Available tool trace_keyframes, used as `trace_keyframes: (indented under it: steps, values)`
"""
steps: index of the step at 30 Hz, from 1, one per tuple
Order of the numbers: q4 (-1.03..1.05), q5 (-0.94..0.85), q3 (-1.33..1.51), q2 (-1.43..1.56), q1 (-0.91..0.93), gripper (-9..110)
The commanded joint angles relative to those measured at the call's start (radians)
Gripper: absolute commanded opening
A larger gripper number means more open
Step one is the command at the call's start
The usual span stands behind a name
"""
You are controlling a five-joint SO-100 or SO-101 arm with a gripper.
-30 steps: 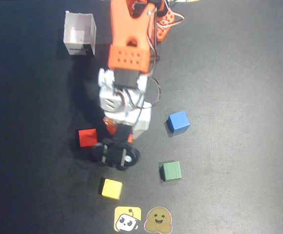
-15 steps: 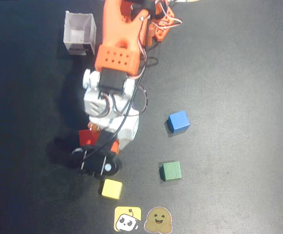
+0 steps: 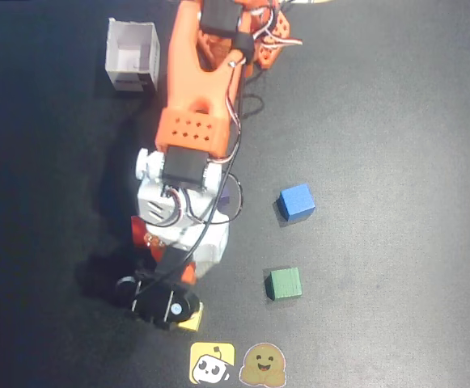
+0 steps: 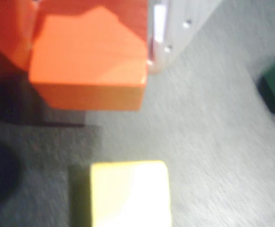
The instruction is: Put the orange cube on top of the yellow cube.
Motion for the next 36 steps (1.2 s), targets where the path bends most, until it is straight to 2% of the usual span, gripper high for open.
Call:
trace_keyframes:
  steps: [1, 36]
  values:
    - [0.003, 0.026, -0.086, 0.000, -0.005, 6]
    - [-0.029, 0.081, -0.365, -0.276, -0.023, 6]
